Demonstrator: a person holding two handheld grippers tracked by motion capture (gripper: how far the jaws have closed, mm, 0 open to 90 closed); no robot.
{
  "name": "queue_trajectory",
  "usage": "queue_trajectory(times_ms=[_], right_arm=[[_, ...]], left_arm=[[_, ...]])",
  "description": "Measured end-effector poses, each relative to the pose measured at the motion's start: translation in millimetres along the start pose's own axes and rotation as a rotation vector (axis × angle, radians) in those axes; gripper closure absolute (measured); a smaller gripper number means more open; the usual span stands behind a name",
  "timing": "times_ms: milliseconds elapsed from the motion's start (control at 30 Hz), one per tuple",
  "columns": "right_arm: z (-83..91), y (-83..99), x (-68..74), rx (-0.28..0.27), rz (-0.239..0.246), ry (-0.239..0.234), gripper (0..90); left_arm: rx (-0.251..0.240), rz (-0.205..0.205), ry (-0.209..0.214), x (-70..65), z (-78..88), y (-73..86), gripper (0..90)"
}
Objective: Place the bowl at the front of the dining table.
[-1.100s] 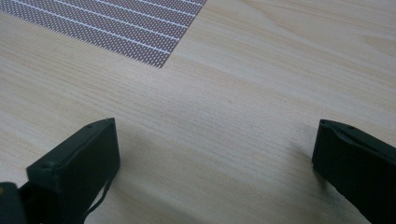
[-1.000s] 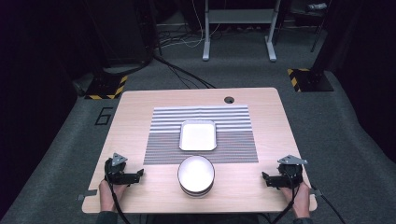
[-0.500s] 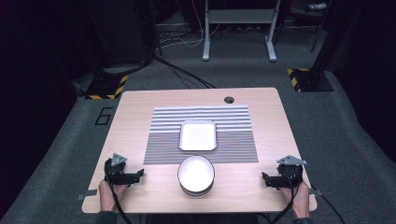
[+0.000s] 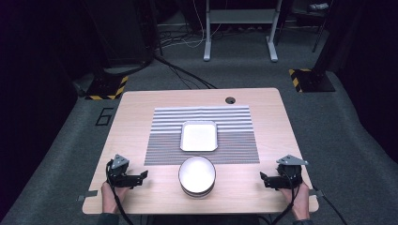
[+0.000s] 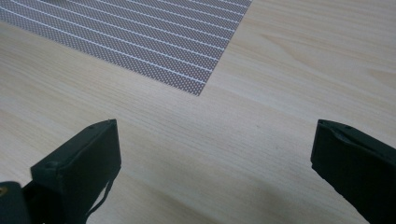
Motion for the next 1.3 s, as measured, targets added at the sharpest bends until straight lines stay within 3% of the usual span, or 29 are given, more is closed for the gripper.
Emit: queue_trajectory(times_ms=[467,1300], right_arm=[[9.5,-17.4,22.9,-0.020,0.051,-0.036,1.1],[12.3,-44.8,59.3,-0.045,0.122,-0.086,1.6]], left_arm=[[-0.019,-0.063,0.045,-24.2,10.7,-14.5,3.5],[-0.040,-0.101,0.105,-48.4,18.2,-32.4,3.3]])
Point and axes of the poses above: each handheld gripper's, and its own axes: z roughly backward along the jaws, y roughly out of its underside, x roughly to its left, the point moved 10 cm from there along -z, roughly forward along the jaws, and after that the axes turned 9 degrees about x, right-handed, at the moved point
